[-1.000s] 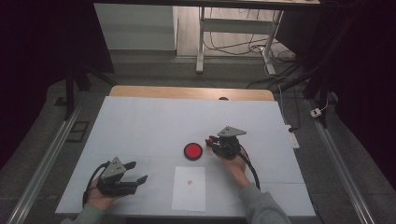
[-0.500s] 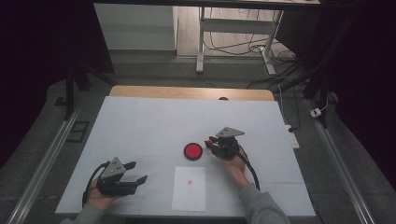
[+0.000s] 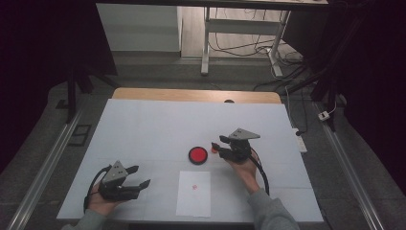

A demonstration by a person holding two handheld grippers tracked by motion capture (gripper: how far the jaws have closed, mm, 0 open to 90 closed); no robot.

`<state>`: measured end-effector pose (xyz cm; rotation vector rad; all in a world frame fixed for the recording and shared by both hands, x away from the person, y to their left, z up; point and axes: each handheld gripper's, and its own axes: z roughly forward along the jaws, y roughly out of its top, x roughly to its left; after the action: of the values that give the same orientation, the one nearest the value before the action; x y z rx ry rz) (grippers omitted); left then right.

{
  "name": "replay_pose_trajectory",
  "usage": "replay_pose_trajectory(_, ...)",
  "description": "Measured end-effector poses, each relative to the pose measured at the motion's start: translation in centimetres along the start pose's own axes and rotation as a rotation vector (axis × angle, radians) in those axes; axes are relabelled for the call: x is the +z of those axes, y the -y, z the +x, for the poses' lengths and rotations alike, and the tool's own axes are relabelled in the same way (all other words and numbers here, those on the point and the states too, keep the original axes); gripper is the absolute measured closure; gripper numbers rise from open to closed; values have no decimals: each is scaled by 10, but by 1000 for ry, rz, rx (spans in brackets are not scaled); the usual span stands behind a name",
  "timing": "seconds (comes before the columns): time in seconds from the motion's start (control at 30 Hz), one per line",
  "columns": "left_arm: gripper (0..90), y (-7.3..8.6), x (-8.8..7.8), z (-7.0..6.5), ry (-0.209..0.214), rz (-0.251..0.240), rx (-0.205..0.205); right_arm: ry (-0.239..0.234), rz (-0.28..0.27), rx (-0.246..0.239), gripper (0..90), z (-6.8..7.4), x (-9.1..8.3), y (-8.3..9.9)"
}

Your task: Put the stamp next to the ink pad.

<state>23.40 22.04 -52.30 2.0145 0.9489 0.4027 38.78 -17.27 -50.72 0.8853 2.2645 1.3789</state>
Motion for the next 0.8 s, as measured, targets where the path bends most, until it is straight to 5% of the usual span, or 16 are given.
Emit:
replay_pose_trajectory(0.37,287,0,-1,4,-9,-7,-14,-23,22,-56,494,7,-33,5)
replay_pose_trajectory(0.8,287,0,-1,8,-14,-10,-19,15,57,-75,491,9,-88,38)
